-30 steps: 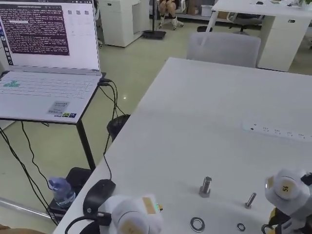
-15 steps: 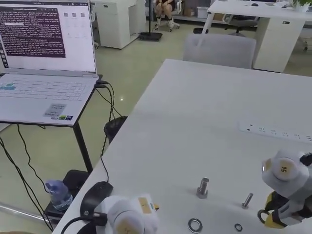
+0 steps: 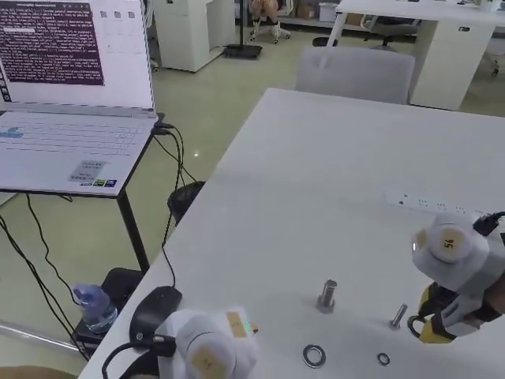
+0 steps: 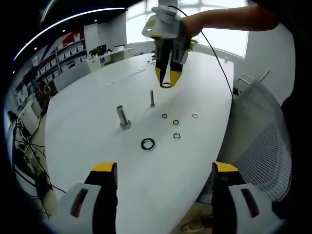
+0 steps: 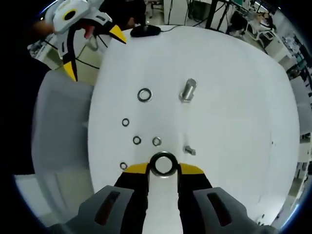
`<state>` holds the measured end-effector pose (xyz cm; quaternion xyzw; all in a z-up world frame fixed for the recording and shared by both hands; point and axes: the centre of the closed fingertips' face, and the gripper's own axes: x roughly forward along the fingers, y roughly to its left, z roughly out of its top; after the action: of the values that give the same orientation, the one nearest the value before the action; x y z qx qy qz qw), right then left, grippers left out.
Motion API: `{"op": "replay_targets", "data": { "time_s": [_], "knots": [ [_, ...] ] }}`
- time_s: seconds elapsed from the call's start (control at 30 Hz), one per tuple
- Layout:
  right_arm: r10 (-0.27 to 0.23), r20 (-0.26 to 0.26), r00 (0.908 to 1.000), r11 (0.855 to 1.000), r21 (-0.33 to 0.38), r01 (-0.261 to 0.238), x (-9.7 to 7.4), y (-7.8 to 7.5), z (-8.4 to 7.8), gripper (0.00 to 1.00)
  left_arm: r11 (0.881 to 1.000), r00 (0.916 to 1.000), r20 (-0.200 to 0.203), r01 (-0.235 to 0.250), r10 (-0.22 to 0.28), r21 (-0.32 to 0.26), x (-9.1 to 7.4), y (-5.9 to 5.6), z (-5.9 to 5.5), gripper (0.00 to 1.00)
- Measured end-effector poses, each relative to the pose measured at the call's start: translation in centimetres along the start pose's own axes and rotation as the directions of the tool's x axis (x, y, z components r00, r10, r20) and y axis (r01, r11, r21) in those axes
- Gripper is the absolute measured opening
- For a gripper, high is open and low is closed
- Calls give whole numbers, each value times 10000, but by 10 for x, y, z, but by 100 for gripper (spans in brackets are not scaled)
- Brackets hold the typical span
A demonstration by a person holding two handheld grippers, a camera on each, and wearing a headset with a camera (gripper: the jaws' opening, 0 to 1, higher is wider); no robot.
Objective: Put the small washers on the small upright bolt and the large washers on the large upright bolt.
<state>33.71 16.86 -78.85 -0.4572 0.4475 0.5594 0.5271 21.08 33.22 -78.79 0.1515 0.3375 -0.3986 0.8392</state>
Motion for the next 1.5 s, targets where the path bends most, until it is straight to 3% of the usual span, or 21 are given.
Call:
{"op": "replay_targets", "data": {
  "time_s": [0.13,0.23,0.6,1.13,1.27,1.5],
  "knots": [
    [-95,-49,9999,9999,-143,95,-3,-6,4,22,10000,10000,-73,18,-18,36,0,-1,-2,78],
    [52,231,9997,10000,68,-53,-3,-9,15,22,10000,9999,-107,9,-9,8,1,0,-4,78],
    [99,306,9995,9997,-243,-92,3,-13,43,22,10000,10000,-91,-7,7,0,1,1,-2,77],
    [140,349,9993,9995,-298,-129,9,-24,63,22,10000,9999,-159,7,-9,-91,2,1,-6,76],
    [96,387,9992,9994,-334,-83,10,-27,70,22,9996,10000,85,-34,37,-266,1,4,0,77],
    [97,337,9994,9988,-487,-81,11,-33,80,22,9997,9999,51,-110,111,-239,0,7,-1,77]
  ]
}}
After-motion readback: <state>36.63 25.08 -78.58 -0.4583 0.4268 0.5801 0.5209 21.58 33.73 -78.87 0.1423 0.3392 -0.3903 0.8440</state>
